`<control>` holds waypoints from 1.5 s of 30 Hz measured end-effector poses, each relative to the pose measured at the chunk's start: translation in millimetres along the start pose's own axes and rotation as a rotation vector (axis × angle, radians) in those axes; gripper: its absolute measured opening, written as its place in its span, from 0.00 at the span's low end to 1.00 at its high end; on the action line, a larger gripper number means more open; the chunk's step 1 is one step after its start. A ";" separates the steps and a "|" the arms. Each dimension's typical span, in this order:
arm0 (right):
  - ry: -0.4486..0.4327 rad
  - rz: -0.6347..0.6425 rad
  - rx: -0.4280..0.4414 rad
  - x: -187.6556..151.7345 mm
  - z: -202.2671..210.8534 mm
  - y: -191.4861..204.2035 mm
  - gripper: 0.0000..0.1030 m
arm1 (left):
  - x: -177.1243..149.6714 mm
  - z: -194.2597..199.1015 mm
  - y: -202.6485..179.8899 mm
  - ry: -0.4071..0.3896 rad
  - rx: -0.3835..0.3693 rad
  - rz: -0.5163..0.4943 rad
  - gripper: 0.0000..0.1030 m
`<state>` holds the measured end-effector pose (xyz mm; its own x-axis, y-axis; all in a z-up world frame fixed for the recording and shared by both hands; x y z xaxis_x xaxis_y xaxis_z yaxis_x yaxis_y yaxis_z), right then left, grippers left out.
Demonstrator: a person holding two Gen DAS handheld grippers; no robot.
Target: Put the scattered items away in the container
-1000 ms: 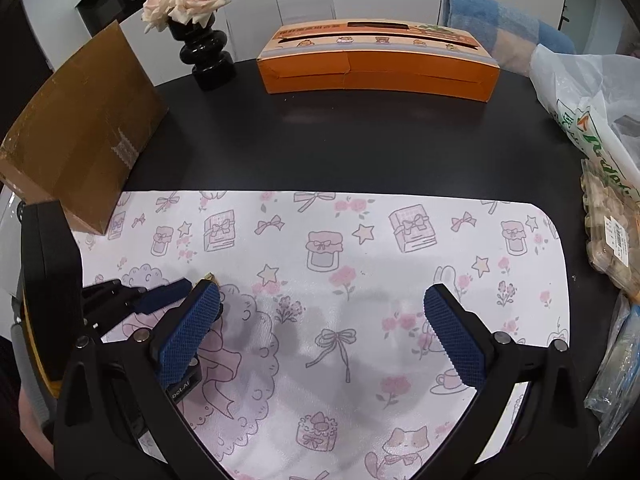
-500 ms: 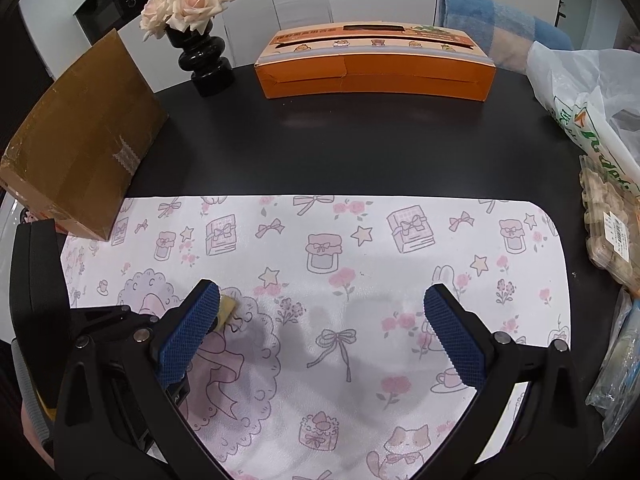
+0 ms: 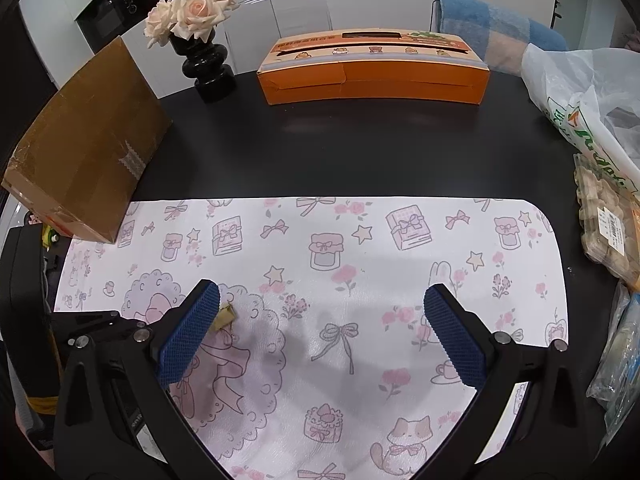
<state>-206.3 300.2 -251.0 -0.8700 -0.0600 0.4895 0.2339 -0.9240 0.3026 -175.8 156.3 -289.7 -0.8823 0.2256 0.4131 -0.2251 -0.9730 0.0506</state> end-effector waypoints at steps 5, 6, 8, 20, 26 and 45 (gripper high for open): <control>-0.005 -0.009 0.000 0.0 2.1 -2.4 1.00 | -3.1 8.3 1.2 -0.005 -0.016 -0.005 0.00; -0.006 -0.011 0.000 0.1 2.6 -3.2 1.00 | -3.3 8.3 -0.4 -0.001 -0.019 -0.017 0.00; -0.008 -0.016 0.002 0.4 3.5 -4.4 1.00 | -3.8 7.3 -5.0 -0.004 -0.008 -0.050 0.01; -0.025 -0.061 -0.003 3.5 10.8 -18.5 1.00 | -5.5 -15.1 -25.5 0.008 0.036 -0.138 0.25; -0.011 -0.073 -0.014 0.9 6.6 -20.3 1.00 | 0.6 -23.3 -24.3 0.005 0.066 -0.120 0.25; 0.040 -0.047 -0.032 -6.9 -8.3 -15.3 1.00 | 6.6 -16.2 -11.2 -0.021 0.077 -0.075 0.01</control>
<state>-207.4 311.6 -265.8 -0.8966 -0.0306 0.4418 0.1788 -0.9377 0.2979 -185.8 169.4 -302.3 -0.8553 0.2977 0.4242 -0.2572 -0.9544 0.1513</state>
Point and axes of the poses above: each gripper's, at about its wrist camera, not at the fingertips, and z roughly against the way its jaws point, y to its left, x to its top, the point moved 4 cm from there along -z, roughly the way its jaws point, and after that the axes turned 10 degrees about x, right-handed, at the moved point
